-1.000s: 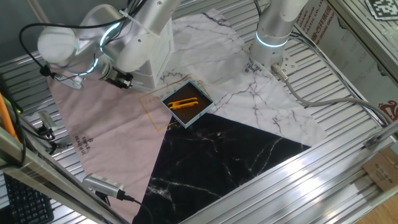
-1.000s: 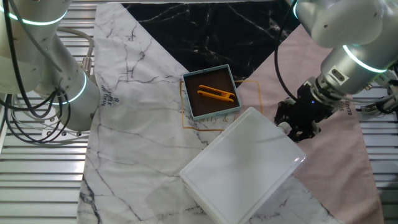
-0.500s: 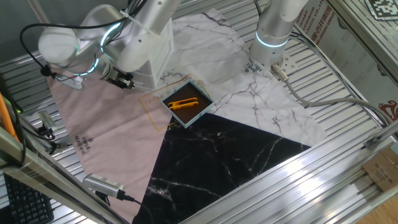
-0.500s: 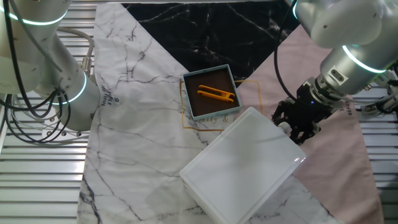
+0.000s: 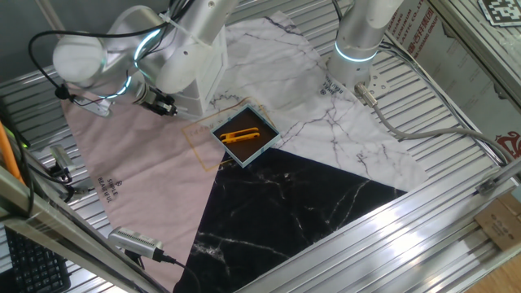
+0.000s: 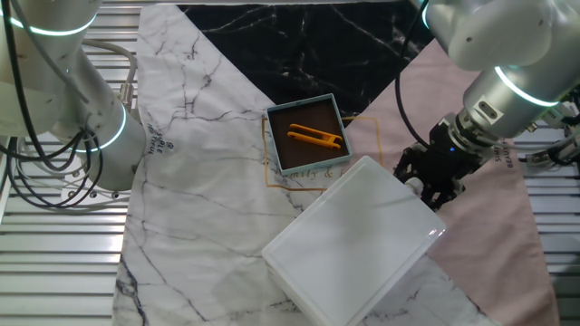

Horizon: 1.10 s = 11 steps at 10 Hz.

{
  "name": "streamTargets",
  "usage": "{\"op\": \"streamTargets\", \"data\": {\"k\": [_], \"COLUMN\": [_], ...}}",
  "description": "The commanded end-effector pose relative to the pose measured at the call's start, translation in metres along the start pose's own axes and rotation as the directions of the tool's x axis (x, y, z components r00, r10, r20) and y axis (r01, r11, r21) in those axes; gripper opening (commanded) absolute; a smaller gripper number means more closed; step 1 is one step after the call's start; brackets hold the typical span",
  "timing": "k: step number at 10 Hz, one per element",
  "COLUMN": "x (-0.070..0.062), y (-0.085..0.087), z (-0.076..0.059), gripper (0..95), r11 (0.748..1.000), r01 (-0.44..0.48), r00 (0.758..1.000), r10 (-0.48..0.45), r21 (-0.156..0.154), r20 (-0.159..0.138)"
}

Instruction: Grasp the handle and open the drawer

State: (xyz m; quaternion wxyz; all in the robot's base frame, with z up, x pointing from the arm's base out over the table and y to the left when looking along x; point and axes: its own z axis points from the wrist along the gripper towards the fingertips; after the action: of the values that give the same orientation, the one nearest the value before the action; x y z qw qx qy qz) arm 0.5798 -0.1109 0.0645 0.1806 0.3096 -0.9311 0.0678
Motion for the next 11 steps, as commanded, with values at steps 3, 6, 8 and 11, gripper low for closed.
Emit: {"op": "streamTargets", "data": {"k": [3, 6, 8, 11], "x": [0.0017, 0.0020, 0.0024, 0.0033], "y": [0.0007, 0.0006, 0.0007, 0.0007], "z": [0.0008, 0.0010, 0.0011, 0.0013], "gripper": [38.0, 38.0, 38.0, 38.0], "r11": [1.000, 1.000, 1.000, 1.000], "r01": [0.000, -0.002, -0.005, -0.006], "r00": [1.000, 1.000, 0.999, 0.999], "r10": [0.000, 0.002, 0.005, 0.006], "r21": [0.001, -0.001, -0.002, 0.000], "r20": [0.000, -0.023, -0.036, -0.038]}}
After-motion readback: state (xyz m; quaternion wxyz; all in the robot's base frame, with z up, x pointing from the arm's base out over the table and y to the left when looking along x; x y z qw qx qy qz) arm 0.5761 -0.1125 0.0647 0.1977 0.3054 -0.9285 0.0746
